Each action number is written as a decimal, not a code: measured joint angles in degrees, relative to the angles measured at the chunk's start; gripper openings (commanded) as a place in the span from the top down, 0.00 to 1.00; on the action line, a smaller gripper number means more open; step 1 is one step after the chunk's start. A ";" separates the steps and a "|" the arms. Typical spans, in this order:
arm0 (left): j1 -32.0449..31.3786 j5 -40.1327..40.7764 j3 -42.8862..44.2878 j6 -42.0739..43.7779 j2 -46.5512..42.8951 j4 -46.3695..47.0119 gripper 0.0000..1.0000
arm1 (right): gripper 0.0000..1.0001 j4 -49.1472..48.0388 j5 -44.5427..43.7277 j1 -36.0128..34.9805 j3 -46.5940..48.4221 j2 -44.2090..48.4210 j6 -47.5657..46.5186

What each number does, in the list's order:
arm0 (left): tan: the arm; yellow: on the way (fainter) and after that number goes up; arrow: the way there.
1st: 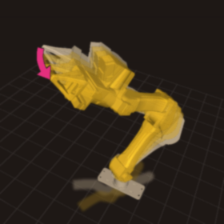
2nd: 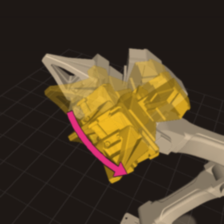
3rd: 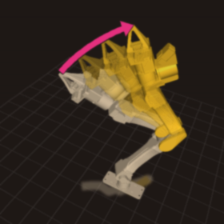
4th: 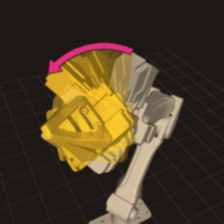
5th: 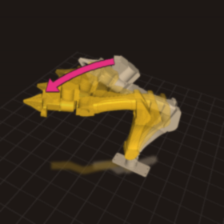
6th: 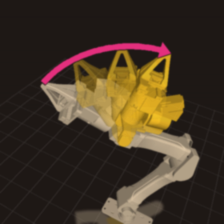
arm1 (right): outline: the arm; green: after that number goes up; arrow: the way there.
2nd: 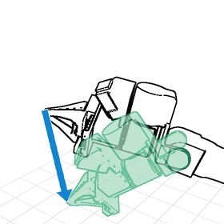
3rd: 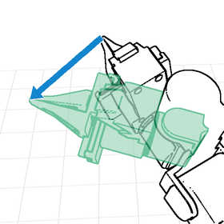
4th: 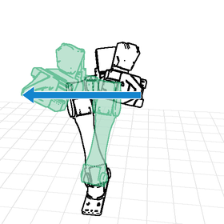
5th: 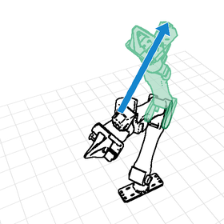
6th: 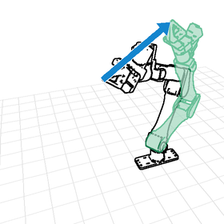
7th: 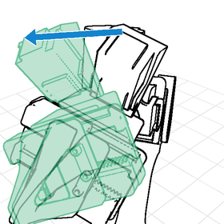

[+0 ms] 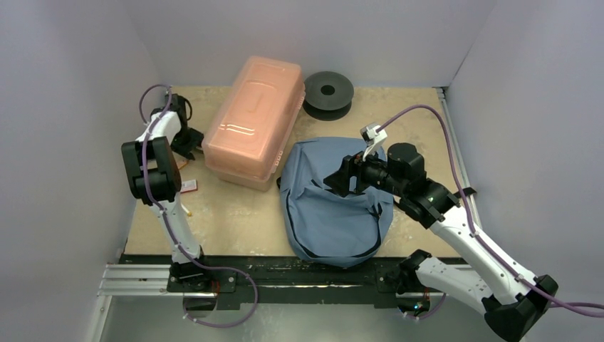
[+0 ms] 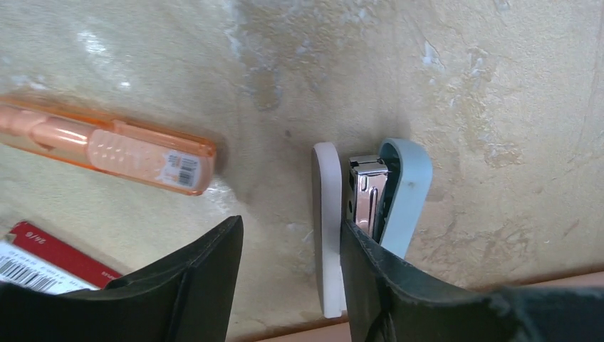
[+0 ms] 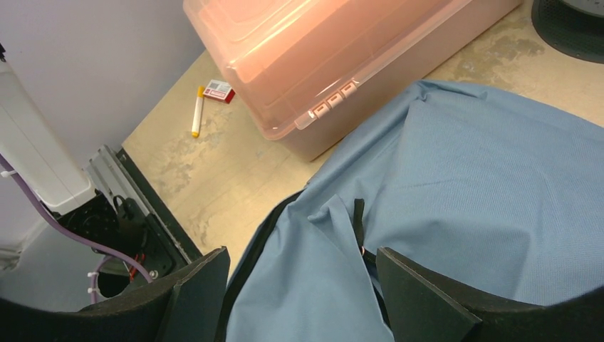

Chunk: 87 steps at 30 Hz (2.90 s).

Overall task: Pack the student bag
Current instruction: Adjust the stationery at the center of the board.

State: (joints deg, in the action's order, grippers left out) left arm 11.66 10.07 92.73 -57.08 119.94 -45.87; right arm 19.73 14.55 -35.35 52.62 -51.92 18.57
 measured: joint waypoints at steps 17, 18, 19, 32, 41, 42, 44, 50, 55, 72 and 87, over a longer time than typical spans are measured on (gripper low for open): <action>2.21 -0.37 -5.57 -5.92 -4.68 8.81 0.68 | 0.21 0.02 0.13 0.00 -0.02 0.61 0.00; 2.25 -0.04 -5.99 -6.49 -4.70 9.18 0.69 | 0.21 0.02 0.13 -0.02 0.00 0.61 -0.02; 2.32 0.15 -6.32 -7.06 -4.70 9.46 0.69 | 0.21 0.02 0.15 0.00 -0.02 0.61 -0.02; 2.45 2.14 -9.88 -14.29 -5.09 12.26 0.97 | 0.21 0.02 0.22 -0.02 -0.02 0.61 -0.02; 2.38 7.34 -13.60 -14.25 -7.93 15.43 1.00 | 0.21 0.02 0.61 0.00 -0.02 0.55 -0.02; 2.36 9.01 -14.80 -14.21 -9.27 15.74 1.00 | 0.21 0.00 0.63 0.00 -0.02 0.50 -0.02; 2.34 12.39 -16.79 -14.21 -11.80 16.31 1.00 | 0.21 -0.04 0.98 0.00 -0.02 0.13 -0.02; 2.01 23.45 -21.99 -15.76 -19.47 19.61 1.00 | 0.21 0.02 1.60 -0.02 0.00 -2.51 -0.04; -1.27 35.10 -26.49 -20.11 -23.43 20.06 1.00 | 0.21 0.04 1.97 -0.02 0.09 -4.07 -0.02; -9.01 65.81 7.04 -57.09 0.44 -33.51 1.00 | 0.22 2.34 6.05 -1.01 3.06 -10.45 -0.26; -4.79 42.64 -14.40 -33.90 -22.05 -9.94 1.00 | 0.22 2.97 5.68 -1.01 5.01 -10.43 -0.22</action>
State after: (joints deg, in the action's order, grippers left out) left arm 6.87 52.71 78.32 -90.98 97.89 -55.81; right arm 22.70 20.23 -36.36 57.63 -62.35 18.35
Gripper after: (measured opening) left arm 0.050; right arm 0.780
